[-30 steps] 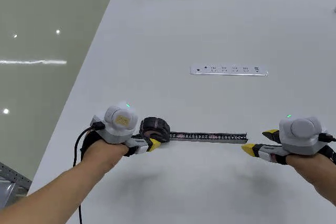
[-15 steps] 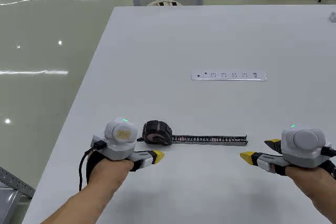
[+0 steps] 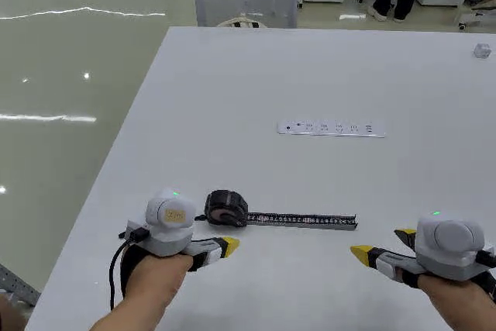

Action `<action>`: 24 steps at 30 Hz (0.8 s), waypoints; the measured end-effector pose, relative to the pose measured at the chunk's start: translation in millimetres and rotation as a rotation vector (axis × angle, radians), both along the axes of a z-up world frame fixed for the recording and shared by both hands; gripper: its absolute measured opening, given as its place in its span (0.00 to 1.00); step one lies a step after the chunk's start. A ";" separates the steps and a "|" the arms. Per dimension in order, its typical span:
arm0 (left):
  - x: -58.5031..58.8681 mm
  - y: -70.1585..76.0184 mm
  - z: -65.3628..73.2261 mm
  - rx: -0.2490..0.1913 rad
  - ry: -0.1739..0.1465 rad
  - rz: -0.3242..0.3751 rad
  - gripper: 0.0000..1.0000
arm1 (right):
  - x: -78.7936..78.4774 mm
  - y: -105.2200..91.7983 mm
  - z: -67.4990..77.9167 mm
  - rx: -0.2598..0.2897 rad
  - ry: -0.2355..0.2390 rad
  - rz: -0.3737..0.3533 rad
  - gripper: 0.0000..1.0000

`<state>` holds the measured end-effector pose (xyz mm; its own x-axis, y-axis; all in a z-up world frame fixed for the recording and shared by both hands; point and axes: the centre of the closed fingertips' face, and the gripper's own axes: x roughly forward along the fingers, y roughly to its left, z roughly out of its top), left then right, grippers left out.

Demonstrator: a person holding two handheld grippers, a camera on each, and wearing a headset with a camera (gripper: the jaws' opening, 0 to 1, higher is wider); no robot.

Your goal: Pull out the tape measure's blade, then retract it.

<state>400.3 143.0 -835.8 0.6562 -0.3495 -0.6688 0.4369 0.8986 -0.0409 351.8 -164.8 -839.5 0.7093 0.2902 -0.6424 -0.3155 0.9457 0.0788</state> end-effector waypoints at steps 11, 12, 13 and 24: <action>-18.5 4.9 16.3 -0.001 -0.013 0.043 0.89 | -16.3 7.6 14.3 0.009 -0.021 -0.037 0.63; -21.7 6.1 19.4 0.001 -0.018 0.048 0.89 | -19.1 9.5 17.6 0.011 -0.027 -0.043 0.64; -24.9 8.0 21.7 -0.004 -0.020 0.059 0.90 | -22.0 10.4 18.9 0.005 -0.030 -0.047 0.64; -46.2 15.7 29.0 0.004 -0.024 0.092 0.93 | -38.4 17.8 35.4 0.010 -0.047 -0.058 0.68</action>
<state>354.1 158.7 -806.8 0.7011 -0.2846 -0.6538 0.3536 0.9350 -0.0278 313.4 -147.0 -804.1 0.7545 0.2539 -0.6052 -0.2635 0.9617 0.0750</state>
